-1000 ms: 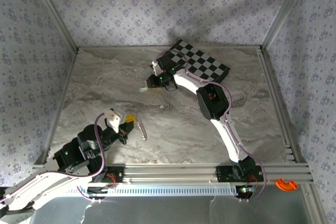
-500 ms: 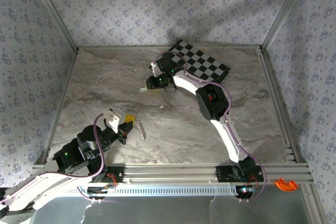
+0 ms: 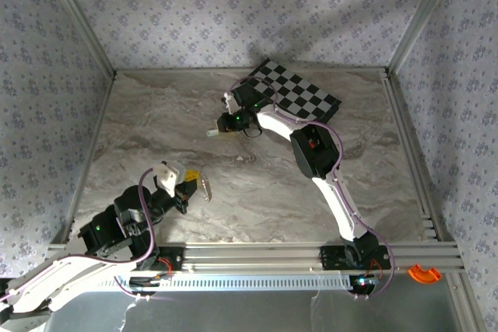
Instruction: Put the keys on the keyring
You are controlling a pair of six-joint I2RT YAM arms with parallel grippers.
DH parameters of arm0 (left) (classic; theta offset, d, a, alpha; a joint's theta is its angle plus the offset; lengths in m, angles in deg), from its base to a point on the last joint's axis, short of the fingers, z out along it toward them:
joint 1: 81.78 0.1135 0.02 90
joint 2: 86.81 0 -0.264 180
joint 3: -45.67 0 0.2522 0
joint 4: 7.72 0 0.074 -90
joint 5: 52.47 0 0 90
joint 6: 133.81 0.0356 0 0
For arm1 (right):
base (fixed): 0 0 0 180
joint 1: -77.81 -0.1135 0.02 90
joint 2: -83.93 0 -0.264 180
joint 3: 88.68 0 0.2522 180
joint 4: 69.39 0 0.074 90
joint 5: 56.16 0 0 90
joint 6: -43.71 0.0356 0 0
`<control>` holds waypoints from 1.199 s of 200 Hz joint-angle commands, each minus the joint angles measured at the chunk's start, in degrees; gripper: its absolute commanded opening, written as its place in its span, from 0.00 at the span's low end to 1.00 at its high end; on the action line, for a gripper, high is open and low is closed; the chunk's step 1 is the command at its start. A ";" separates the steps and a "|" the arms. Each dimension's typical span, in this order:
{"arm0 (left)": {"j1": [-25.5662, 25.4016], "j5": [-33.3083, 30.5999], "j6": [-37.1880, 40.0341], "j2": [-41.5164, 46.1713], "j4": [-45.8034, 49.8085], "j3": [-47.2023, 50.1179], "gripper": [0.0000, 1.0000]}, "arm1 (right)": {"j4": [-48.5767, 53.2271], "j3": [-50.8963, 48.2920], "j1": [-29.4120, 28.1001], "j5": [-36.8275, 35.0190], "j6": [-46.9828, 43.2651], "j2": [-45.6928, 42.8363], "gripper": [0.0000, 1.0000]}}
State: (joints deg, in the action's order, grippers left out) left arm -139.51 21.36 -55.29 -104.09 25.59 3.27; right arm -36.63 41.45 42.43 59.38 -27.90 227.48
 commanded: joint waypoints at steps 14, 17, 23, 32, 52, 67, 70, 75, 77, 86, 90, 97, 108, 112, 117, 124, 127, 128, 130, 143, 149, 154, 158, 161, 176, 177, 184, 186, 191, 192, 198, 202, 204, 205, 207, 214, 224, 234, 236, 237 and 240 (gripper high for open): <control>0.17 -0.99 -0.38 0.40 -1.71 -0.27 0.00 | 4.37 -2.37 -1.52 2.31 -0.75 -0.02 0.22; 0.17 -0.99 -0.38 0.37 -1.71 -0.27 0.00 | 4.33 -2.38 -1.54 2.40 -0.73 -0.02 0.22; 0.17 -0.99 -0.39 0.40 -1.80 -0.27 0.00 | 4.31 -2.38 -1.54 2.40 -0.79 -0.05 0.22; 0.18 -0.98 -0.38 0.31 -1.88 -0.27 0.00 | 4.16 -2.55 -1.53 2.39 -0.75 -0.03 0.22; 0.17 -1.02 -0.29 -0.03 -1.89 -0.20 0.00 | 4.18 -2.51 -1.45 2.50 -0.75 -0.06 0.21; 0.17 -0.99 -0.37 -0.05 -1.91 -0.17 0.00 | 4.16 -2.63 -1.38 2.54 -0.73 -0.19 0.20; 0.17 -0.98 -0.38 -0.05 -1.93 -0.16 0.00 | 4.13 -2.65 -1.44 2.58 -0.73 -0.22 0.19; 0.19 -1.02 -0.38 -0.11 -1.89 -0.18 0.00 | 4.06 -2.73 -1.44 2.64 -0.73 -0.28 0.19; 0.19 -1.01 -0.42 -0.10 -1.89 -0.16 0.00 | 4.10 -2.80 -1.41 2.66 -0.77 -0.35 0.19; 0.18 -1.00 -0.53 -0.12 -1.92 -0.18 0.00 | 3.66 -3.22 -1.35 2.86 -0.62 -0.46 0.19; 0.17 -0.99 -0.48 -0.13 -1.93 -0.18 0.00 | 3.42 -3.40 -1.34 2.95 -0.46 -0.54 0.19; 0.17 -0.95 -0.48 -0.18 -1.88 -0.14 0.00 | 2.94 -3.73 -1.23 3.12 -0.17 -0.71 0.19; 0.17 -0.87 -0.51 -0.22 -1.80 -0.27 0.00 | 2.29 -4.21 -1.18 3.45 0.22 -0.84 0.18; 0.17 -0.89 -0.47 -0.24 -1.72 -0.27 0.00 | 2.06 -4.38 -1.18 3.62 0.39 -0.90 0.18; 0.17 -0.82 -0.48 -0.21 -1.75 -0.28 0.00 | 1.72 -4.55 -1.10 3.79 0.50 -0.93 0.18; 0.17 -0.80 -0.49 -0.17 -1.71 -0.29 0.00 | 1.37 -4.82 -1.08 3.90 0.67 -1.10 0.17; 0.17 -0.80 -0.47 -0.13 -1.71 -0.23 0.00 | 1.20 -4.96 -1.03 3.97 0.61 -1.12 0.18; 0.17 -0.80 -0.47 -0.13 -1.71 -0.25 0.00 | 1.16 -4.99 -1.07 3.98 0.69 -1.10 0.17; 0.17 -0.87 -0.47 -0.21 -1.71 -0.27 0.00 | 1.15 -5.01 -1.09 3.92 0.68 -1.19 0.17; 0.17 -0.56 -0.64 -0.22 -1.79 -0.27 0.00 | 0.81 -5.52 -1.01 4.04 0.84 -1.51 0.17; 0.17 -0.40 -0.64 -0.29 -1.80 -0.18 0.00 | 0.41 -5.91 -1.00 4.20 1.00 -1.68 0.17; 0.17 -0.18 -0.74 -0.45 -1.88 -0.25 0.00 | -0.01 -6.26 -0.90 4.30 1.24 -1.84 0.16; 0.21 -0.16 -0.74 -0.52 -1.91 -0.20 0.00 | -0.29 -6.53 -0.84 4.42 1.42 -1.89 0.16; 0.17 -0.10 -0.73 -0.56 -1.89 -0.26 0.00 | -0.52 -6.66 -0.83 4.43 1.53 -1.95 0.16; 0.21 -0.02 -0.75 -0.99 -1.72 -0.45 0.00 | -1.24 -7.30 -0.64 4.60 1.90 -2.24 0.15; 0.19 0.03 -0.74 -1.00 -1.71 -0.45 0.00 | -1.29 -7.35 -0.65 4.61 1.95 -2.27 0.14; 0.19 0.00 -0.73 -1.23 -1.71 -0.50 0.00 | -1.44 -7.54 -0.52 4.51 2.00 -2.37 0.14; 0.19 0.04 -0.73 -1.24 -1.71 -0.53 0.00 | -1.43 -7.63 -0.54 4.52 2.00 -2.45 0.14; 0.17 0.08 -0.73 -1.27 -1.71 -0.52 0.00 | -1.66 -7.78 -0.47 4.43 2.00 -2.58 0.13; 0.17 0.12 -0.73 -1.27 -1.71 -0.53 0.00 | -1.68 -7.85 -0.48 4.39 2.04 -2.58 0.13; 0.17 0.08 -0.73 -1.32 -1.75 -0.54 0.00 | -1.83 -8.12 -0.48 4.31 2.09 -2.74 0.13; 0.17 0.14 -0.74 -1.27 -1.71 -0.54 0.00 | -2.09 -8.41 -0.38 4.35 2.15 -2.89 0.13; 0.17 0.16 -0.73 -1.29 -1.71 -0.49 0.00 | -2.25 -8.55 -0.39 4.41 2.17 -2.96 0.12; 0.17 0.12 -0.73 -1.28 -1.71 -0.51 0.00 | -2.37 -8.63 -0.35 4.42 2.21 -3.03 0.12; 0.19 0.11 -0.78 -1.27 -1.71 -0.49 0.00 | -2.50 -8.76 -0.32 4.38 2.25 -3.12 0.12; 0.19 0.18 -0.73 -1.28 -1.78 -0.45 0.00 | -3.06 -9.26 -0.30 4.50 2.41 -3.34 0.12; 0.17 0.24 -0.81 -1.32 -1.80 -0.45 0.00 | -3.73 -9.94 -0.14 4.68 2.59 -3.80 0.11; 0.17 0.10 -0.84 -1.43 -1.72 -0.38 0.00 | -4.93 -10.90 0.10 4.99 2.89 -4.31 0.09; 0.17 0.09 -0.82 -1.48 -1.67 -0.41 0.00 | -5.14 -11.13 0.12 5.03 2.95 -4.48 0.09; 0.17 0.13 -0.82 -1.51 -1.64 -0.39 0.00 | -5.35 -11.28 0.13 5.04 2.96 -4.53 0.09; 0.17 0.09 -0.82 -1.45 -1.64 -0.37 0.00 | -5.95 -11.75 0.20 5.24 3.17 -4.84 0.08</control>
State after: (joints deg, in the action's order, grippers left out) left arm -139.51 21.45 -55.49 -105.64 25.59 3.27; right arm -44.56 33.24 42.96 61.58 -26.65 224.44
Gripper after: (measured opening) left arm 0.047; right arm 0.096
